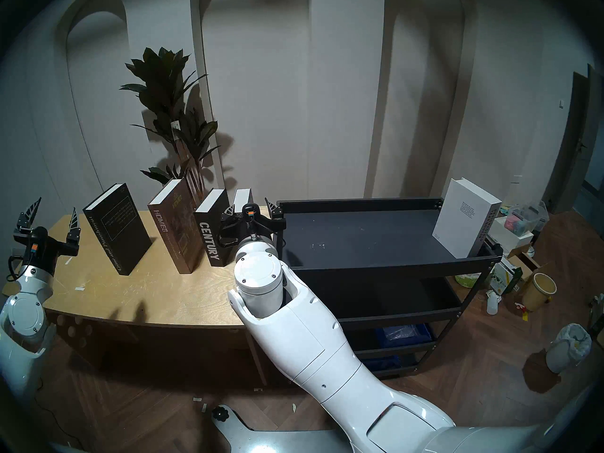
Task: Move the books from the display table onto the shelf, standing them upright with spines facing out and tallest at one end
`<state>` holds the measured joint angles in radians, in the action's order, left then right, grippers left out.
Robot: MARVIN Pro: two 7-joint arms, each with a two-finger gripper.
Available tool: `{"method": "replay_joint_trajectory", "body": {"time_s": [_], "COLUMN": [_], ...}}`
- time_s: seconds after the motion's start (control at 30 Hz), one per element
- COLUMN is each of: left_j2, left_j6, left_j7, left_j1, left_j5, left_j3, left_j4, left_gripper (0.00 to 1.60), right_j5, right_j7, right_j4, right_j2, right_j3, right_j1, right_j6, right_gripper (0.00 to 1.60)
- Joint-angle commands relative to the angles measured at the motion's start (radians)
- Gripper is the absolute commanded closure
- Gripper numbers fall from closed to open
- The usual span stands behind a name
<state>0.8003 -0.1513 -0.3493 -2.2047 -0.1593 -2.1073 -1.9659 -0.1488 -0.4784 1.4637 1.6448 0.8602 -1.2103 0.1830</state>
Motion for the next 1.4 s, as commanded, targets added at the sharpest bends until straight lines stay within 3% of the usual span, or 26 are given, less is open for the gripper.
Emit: {"method": "replay_joint_trajectory", "body": {"time_s": [0.0, 0.83, 1.1, 1.37], "left_j2": [-0.002, -0.002, -0.002, -0.002], "left_j6": [-0.006, -0.006, -0.006, -0.006], "left_j7": [-0.001, -0.002, -0.002, -0.002], "left_j1": [0.001, 0.002, 0.002, 0.003], "left_j5": [0.002, 0.002, 0.002, 0.002], "left_j3": [-0.016, -0.015, -0.015, -0.015], "left_j4": [-0.011, -0.011, -0.011, -0.011], "left_gripper": [0.00, 0.00, 0.00, 0.00], "right_j5": [0.007, 0.014, 0.014, 0.011], "right_j7": [0.016, 0.052, 0.056, 0.052], "right_j4": [-0.038, -0.295, -0.340, -0.473], "right_j2": [0.031, 0.106, 0.136, 0.181], "right_j3": [-0.009, -0.002, -0.002, 0.026], "right_j1": [0.052, 0.173, 0.195, 0.270], "right_j6": [-0.033, -0.106, -0.124, -0.145], "right_gripper": [0.00, 0.00, 0.00, 0.00]}}
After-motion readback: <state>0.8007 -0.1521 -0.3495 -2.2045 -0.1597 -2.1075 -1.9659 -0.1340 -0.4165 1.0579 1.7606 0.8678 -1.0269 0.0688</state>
